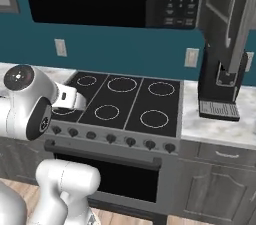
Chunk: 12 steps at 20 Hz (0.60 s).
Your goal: Take 2 condiments from the cabinet and move them on the counter near the stove.Make sure the condiments are lined up with each other, next to each other.
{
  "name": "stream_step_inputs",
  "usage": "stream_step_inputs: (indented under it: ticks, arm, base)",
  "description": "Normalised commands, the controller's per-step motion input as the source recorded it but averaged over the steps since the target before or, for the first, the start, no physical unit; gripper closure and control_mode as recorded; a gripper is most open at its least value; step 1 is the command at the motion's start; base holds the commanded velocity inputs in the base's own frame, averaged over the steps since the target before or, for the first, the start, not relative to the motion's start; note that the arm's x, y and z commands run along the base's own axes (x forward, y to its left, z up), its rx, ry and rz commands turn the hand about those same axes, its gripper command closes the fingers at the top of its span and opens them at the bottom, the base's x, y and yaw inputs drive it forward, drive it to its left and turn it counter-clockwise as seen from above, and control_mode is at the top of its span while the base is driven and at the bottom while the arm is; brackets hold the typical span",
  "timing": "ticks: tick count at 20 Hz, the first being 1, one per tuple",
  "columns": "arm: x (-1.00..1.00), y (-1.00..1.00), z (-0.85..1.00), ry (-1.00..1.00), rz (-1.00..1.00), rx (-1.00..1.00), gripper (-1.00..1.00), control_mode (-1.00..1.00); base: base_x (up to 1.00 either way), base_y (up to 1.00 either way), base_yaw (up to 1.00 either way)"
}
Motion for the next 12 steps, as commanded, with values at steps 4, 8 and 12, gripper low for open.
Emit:
stream_step_inputs:
  ticks: [4, 8, 12]
  arm:
    - [0.00, 0.00, 0.00, 0.00, 0.00, 0.00, -1.00, 1.00]
    - [0.00, 0.00, 0.00, 0.00, 0.00, 0.00, -1.00, 1.00]
    - [0.00, 0.00, 0.00, 0.00, 0.00, 0.00, -1.00, 1.00]
  base:
    - [0.00, -0.68, 0.00]
    - [-0.01, -0.64, 0.00]
    - [-0.03, -0.71, 0.00]
